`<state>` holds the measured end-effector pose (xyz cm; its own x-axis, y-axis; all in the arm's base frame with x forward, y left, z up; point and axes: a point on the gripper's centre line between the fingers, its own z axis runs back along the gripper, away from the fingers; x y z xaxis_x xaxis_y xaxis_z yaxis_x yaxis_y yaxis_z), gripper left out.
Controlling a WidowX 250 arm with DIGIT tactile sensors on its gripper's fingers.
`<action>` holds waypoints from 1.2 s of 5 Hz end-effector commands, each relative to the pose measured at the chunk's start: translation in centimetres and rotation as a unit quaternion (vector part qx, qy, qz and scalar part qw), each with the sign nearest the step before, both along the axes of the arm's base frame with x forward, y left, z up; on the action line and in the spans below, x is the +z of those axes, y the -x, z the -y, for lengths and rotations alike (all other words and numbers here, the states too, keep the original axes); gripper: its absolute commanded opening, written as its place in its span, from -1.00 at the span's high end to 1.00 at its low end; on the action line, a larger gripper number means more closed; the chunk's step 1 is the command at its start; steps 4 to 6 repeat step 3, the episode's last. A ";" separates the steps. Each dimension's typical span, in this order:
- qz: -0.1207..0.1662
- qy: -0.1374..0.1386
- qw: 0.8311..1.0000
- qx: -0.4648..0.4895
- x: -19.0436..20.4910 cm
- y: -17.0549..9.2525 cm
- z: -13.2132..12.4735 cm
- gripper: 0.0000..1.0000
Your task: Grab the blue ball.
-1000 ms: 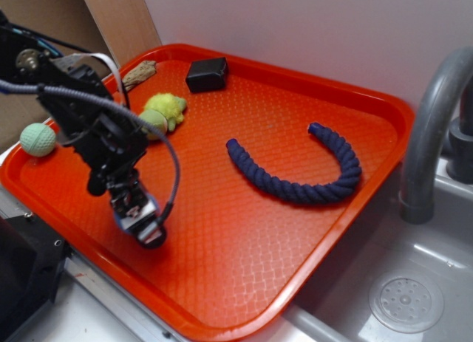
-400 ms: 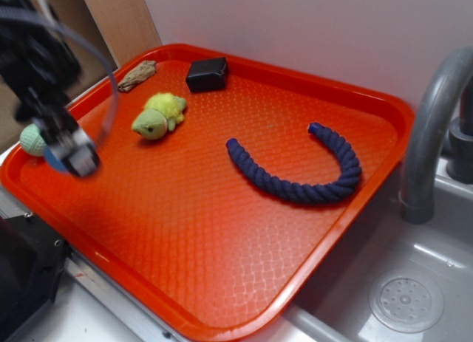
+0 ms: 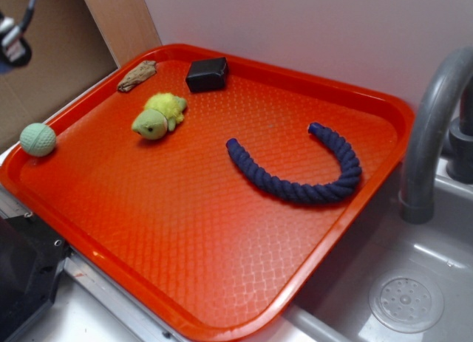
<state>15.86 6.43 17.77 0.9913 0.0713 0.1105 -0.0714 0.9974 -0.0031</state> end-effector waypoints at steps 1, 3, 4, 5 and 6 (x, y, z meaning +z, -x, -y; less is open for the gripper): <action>0.006 0.020 0.997 -0.069 2.6 -3.0 5.9 1.00; -0.018 -0.015 0.996 -0.081 1.0 -2.9 7.1 1.00; -0.018 -0.015 0.996 -0.081 1.0 -2.9 7.1 1.00; -0.018 -0.015 0.996 -0.081 1.0 -2.9 7.1 1.00; -0.018 -0.015 0.996 -0.081 1.0 -2.9 7.1 1.00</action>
